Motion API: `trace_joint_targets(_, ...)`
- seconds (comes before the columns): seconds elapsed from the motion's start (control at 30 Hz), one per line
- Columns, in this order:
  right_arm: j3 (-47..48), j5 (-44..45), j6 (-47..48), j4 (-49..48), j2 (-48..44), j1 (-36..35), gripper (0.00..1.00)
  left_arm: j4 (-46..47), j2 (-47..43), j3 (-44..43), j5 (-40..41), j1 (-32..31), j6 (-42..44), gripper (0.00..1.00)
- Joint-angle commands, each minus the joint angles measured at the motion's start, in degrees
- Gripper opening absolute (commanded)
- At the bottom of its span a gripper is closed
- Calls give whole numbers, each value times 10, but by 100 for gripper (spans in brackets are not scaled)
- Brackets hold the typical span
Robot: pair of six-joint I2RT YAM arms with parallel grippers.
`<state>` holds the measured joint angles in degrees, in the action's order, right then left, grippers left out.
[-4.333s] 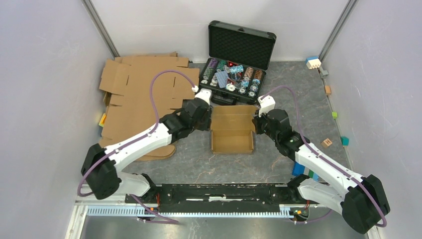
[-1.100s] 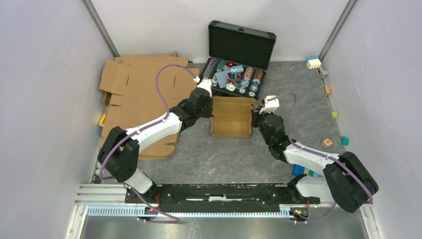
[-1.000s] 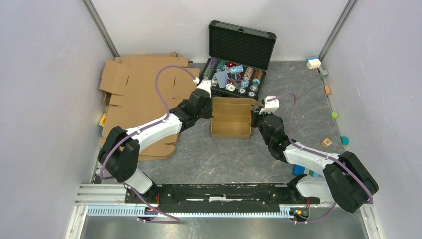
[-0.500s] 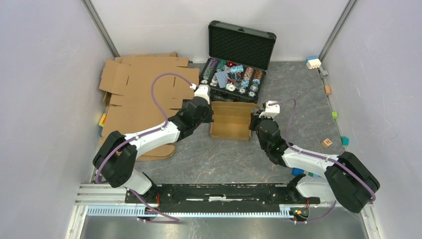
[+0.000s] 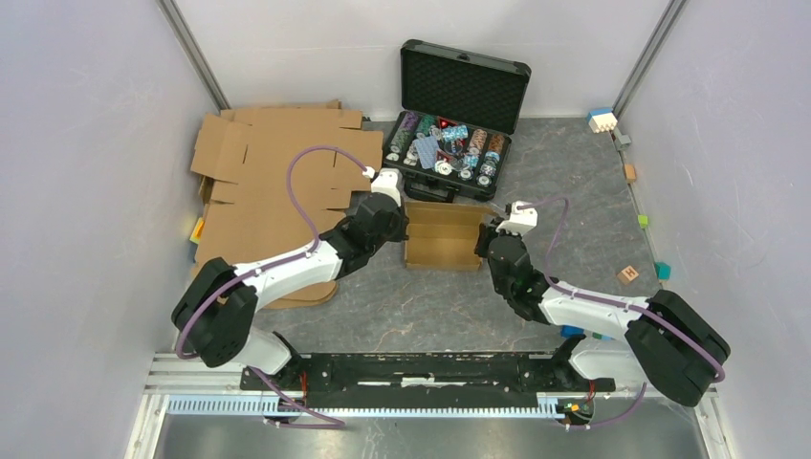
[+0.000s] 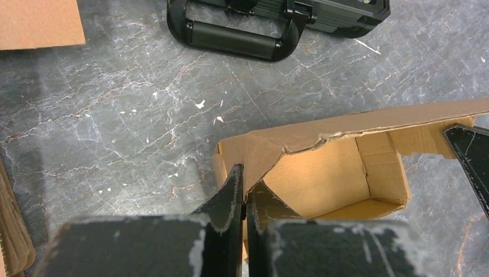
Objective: Fold the paper box
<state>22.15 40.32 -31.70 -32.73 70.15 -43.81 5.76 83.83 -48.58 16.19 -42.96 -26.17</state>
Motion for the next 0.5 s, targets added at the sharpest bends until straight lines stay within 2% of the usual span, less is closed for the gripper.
trace_joint_targets(0.0,10,33,-32,41,1,-8,6,-1,-23,23,3,-3,-24,2)
trace_joint_targets(0.47,-48,31,-19,36,-37,-20,5,43,-55,90,20,-23,-57,2)
